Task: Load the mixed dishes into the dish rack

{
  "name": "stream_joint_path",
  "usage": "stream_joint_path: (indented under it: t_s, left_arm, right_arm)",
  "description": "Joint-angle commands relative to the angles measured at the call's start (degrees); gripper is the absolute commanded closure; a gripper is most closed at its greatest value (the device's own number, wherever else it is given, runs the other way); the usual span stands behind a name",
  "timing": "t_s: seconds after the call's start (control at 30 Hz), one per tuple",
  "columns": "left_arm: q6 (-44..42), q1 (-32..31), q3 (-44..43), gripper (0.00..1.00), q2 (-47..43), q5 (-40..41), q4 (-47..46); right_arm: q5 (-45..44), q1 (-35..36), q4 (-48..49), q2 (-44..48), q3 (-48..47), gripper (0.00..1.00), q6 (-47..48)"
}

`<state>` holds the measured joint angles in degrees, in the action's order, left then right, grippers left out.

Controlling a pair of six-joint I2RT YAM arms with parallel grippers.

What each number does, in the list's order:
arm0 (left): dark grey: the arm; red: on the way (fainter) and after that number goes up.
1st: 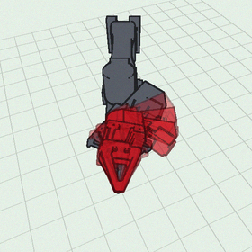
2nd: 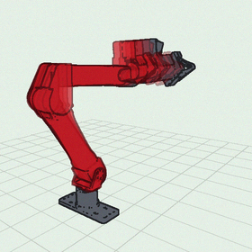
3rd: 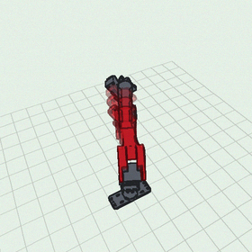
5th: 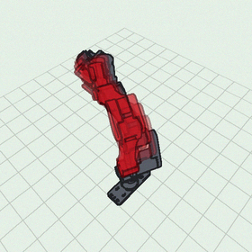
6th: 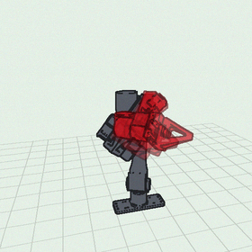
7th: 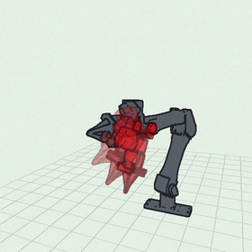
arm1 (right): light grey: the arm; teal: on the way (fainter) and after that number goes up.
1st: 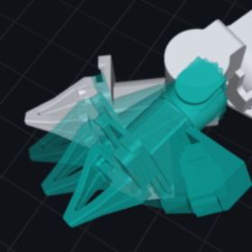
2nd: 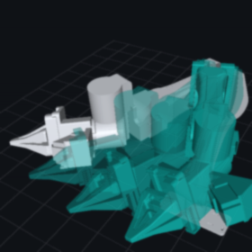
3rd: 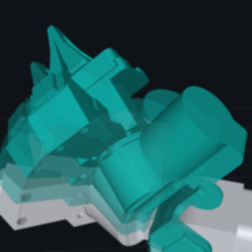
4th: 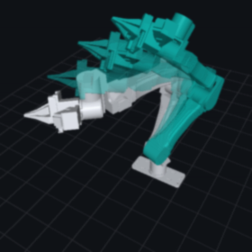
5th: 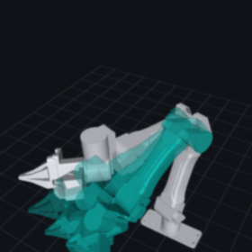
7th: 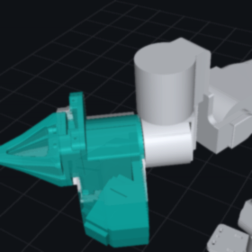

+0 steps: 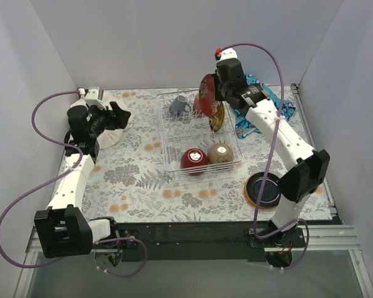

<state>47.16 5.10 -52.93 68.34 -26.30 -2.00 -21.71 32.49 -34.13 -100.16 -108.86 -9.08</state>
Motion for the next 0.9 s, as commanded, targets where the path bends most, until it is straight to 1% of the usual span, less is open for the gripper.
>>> stream_joint_path:
  t_s: [0.0, 0.2, 0.4, 0.87]
  left_arm:
    - [0.22, -0.88, 1.07, 0.34, -3.64, 1.6, -0.11]
    - [-0.4, -1.32, 2.12, 0.34, -5.32, 1.17, 1.12]
    - [-0.57, -1.06, 2.48, 0.33, -5.85, 1.87, 0.59]
    - [-0.84, -0.62, 3.88, 0.33, -5.06, 1.78, -0.55]
  right_arm:
    - [-22.62, 1.95, 3.45, -2.05, -1.36, 0.99, -5.06]
    - [-29.25, 4.16, 4.51, -5.04, -2.06, 0.99, -3.93]
    - [-31.46, 4.69, 5.39, -7.76, -2.32, 0.99, -1.47]
    - [-30.32, 4.69, 6.09, -14.71, -2.15, 0.99, 1.17]
